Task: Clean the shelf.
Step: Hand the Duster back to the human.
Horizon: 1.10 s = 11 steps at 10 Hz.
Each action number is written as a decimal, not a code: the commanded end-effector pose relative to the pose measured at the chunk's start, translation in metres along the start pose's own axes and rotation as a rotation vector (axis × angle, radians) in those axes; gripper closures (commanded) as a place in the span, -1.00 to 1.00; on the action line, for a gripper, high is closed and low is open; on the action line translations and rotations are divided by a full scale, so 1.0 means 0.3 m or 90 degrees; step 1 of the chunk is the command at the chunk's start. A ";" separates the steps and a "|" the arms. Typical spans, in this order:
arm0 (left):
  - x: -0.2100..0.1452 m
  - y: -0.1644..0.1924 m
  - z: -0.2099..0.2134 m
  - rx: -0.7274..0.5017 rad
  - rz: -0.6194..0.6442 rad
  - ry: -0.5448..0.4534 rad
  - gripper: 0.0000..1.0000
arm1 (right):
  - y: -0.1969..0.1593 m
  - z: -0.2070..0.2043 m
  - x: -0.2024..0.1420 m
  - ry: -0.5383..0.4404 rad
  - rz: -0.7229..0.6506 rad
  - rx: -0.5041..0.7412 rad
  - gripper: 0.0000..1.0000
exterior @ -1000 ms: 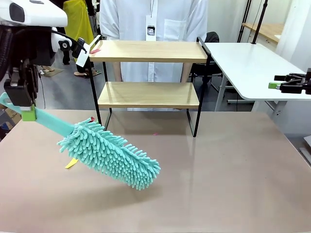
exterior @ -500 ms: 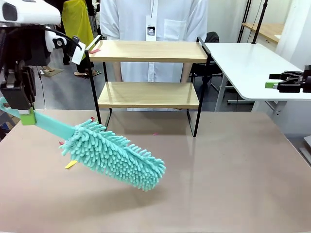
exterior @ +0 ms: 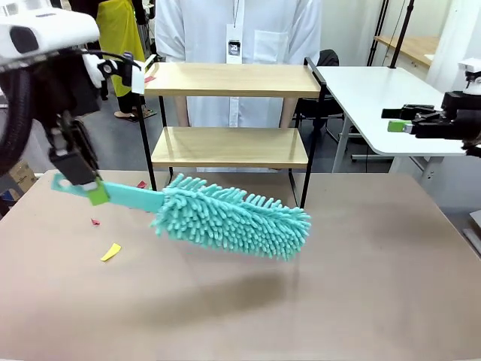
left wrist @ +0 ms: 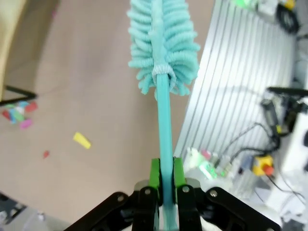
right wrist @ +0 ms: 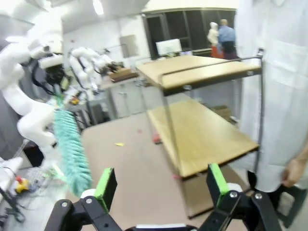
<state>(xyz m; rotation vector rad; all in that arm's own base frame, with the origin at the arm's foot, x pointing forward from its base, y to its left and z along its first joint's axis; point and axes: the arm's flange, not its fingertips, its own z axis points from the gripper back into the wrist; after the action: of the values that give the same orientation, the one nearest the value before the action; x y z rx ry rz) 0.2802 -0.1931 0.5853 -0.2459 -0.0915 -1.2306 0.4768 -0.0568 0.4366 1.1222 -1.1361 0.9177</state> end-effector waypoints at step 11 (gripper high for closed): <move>-0.013 0.119 -0.198 -0.052 -0.089 -0.282 0.74 | 0.113 -0.100 0.004 -0.078 0.019 0.013 -1.00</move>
<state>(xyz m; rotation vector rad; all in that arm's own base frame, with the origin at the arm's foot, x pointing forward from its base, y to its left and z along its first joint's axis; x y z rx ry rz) 0.3075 -0.1903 0.5357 -0.5107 -0.4032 -1.2541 0.4555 -0.0278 0.4443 1.1885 -1.1828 0.9088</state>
